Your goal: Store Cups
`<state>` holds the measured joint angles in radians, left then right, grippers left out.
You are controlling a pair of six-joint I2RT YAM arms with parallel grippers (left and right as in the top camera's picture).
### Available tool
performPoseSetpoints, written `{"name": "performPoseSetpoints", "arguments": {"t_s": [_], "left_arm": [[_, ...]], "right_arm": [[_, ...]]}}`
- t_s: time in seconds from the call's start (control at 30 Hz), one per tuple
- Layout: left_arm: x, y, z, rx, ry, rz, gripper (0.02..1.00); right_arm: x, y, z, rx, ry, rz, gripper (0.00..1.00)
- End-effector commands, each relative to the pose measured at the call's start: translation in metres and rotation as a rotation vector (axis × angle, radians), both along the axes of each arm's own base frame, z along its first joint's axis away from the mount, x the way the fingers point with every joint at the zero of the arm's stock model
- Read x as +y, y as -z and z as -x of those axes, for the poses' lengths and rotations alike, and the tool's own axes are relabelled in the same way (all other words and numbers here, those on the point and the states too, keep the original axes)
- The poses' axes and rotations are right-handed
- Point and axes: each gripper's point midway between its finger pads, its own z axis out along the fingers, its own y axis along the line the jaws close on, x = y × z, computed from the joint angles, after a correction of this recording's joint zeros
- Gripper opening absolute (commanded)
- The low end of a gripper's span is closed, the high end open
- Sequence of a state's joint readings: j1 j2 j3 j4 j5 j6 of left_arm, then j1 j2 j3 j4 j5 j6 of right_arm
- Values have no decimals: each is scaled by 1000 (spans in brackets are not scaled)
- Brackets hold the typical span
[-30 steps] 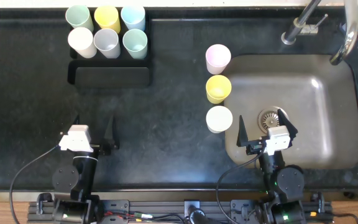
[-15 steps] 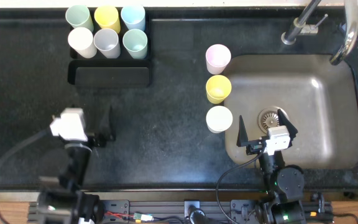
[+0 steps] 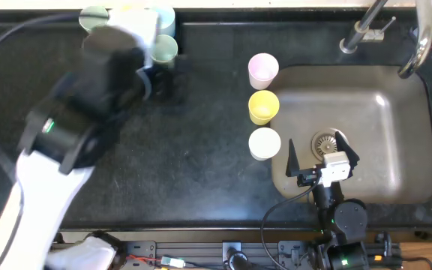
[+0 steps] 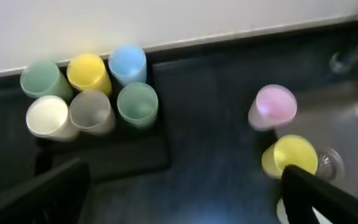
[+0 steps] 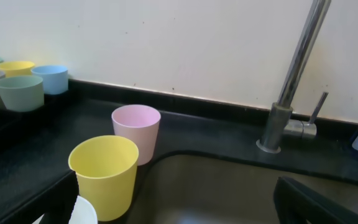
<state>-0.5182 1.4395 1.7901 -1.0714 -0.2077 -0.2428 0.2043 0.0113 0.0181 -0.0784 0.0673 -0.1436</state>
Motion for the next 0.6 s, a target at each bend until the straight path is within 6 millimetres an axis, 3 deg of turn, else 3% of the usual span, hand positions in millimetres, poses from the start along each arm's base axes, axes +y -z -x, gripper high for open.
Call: {"name": "performPoseSetpoints", "arguments": {"t_s": [0.03,0.13,0.17,0.23,0.5,0.6], "left_arm": [[-32,4,-29,104,-151,43,1000],[-59,23,-43,197,-136,61,1000],[-78,37,-55,250,-123,90,1000],[-93,54,-64,308,-133,126,1000],[-132,118,-83,478,-164,181,998],[-141,154,-86,545,-223,170,998]], "right_arm": [[-1,3,-1,-1,5,3,998],[-1,3,-1,-1,5,3,998],[-1,3,-1,0,5,2,998],[-1,3,-1,-1,6,3,996],[-1,3,-1,0,5,2,998],[-1,3,-1,-1,5,2,998]]}}
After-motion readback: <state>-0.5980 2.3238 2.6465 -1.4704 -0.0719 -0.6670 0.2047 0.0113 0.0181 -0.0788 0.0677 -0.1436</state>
